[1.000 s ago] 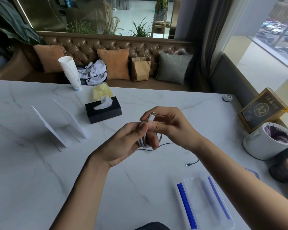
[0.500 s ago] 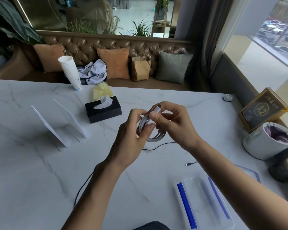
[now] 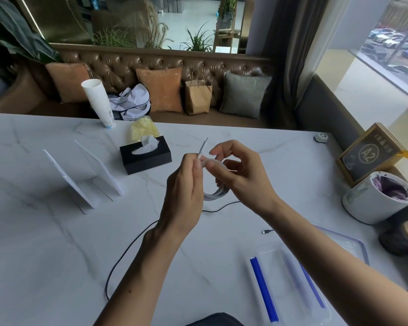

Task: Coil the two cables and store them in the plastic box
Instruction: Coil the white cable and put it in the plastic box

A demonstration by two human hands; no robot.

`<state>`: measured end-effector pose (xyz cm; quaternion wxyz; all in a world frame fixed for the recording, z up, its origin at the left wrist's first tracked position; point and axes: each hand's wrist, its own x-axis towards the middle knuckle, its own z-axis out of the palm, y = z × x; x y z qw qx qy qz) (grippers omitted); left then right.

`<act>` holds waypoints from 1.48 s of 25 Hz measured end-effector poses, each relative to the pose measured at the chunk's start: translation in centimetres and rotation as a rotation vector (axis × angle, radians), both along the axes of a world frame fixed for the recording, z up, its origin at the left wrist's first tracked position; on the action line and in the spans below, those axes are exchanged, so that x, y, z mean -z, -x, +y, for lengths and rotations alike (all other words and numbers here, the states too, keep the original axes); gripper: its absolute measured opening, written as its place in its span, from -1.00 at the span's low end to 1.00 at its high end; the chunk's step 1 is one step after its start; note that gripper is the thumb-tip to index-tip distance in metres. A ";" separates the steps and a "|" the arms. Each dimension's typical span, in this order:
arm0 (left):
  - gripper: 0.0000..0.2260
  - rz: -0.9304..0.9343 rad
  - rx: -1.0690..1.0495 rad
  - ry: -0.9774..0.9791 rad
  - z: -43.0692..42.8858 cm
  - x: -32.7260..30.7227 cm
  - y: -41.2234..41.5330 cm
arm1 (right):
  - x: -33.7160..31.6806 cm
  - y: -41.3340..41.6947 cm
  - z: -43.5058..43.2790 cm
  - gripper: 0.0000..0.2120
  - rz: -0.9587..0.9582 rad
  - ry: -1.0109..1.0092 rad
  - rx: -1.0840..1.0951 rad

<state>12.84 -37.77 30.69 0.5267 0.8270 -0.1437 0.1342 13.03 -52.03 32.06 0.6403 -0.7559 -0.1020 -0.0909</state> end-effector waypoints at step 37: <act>-0.66 0.217 0.267 -0.358 1.9 -2.3 -2.7 | -1.3 -1.3 -3.8 -0.85 -0.072 0.406 -0.129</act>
